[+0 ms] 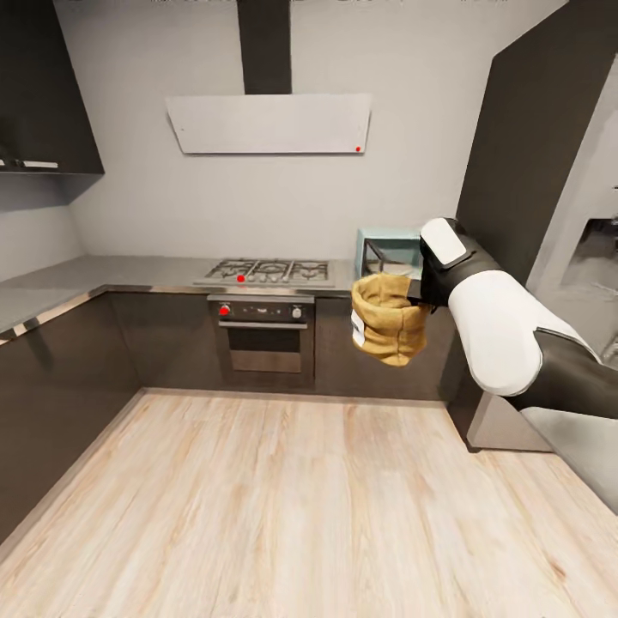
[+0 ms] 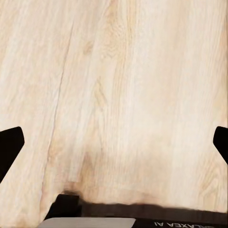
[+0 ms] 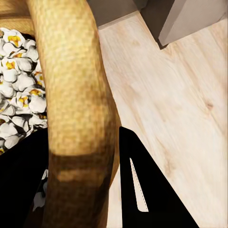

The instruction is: In the kitchen, take the popcorn bag from the countertop, put it into the microwave, and heat it until the popcorn is cooked so the cooked popcorn ends up inside the bag.

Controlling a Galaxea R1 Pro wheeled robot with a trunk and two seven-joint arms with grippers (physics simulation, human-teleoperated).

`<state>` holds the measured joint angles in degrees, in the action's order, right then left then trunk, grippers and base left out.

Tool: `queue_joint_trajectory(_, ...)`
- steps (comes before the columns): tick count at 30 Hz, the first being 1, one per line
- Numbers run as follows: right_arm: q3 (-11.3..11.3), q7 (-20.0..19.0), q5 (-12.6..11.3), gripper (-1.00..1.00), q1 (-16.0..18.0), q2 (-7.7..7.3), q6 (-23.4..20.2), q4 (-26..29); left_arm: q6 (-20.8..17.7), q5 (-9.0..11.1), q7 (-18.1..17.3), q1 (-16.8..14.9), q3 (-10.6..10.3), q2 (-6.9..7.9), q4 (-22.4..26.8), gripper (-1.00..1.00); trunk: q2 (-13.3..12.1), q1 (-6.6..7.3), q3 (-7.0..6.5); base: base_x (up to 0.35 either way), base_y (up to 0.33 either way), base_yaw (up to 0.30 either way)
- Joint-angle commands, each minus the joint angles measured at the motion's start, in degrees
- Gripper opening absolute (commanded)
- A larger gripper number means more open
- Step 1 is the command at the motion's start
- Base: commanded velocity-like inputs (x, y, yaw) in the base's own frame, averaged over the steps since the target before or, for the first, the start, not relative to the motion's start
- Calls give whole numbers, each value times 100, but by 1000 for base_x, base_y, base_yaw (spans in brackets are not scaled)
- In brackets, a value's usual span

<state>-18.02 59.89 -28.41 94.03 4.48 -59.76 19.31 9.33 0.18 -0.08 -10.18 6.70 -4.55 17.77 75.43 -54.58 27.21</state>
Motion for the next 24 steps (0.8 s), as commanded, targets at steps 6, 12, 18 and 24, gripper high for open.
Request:
queue_joint_trajectory(6,6,44,-60,-100,-32,0,-24,11,17,6,-1,-2,32,-2,-2,100,3,2,6,-103,-324,0)
queue_joint_trajectory(12,17,-69,-60,-100,-85,0,-24,11,25,20,-1,-4,46,9,-6,100,3,2,6,0,-345,0)
queue_joint_trajectory(18,69,-408,-56,-100,-101,-56,-24,11,25,35,-1,-2,68,32,-8,100,3,2,6,115,-346,0)
queue_joint_trajectory(24,471,-898,-52,-100,-156,-166,-24,11,25,35,-1,-2,69,33,-8,100,3,2,6,148,-346,0)
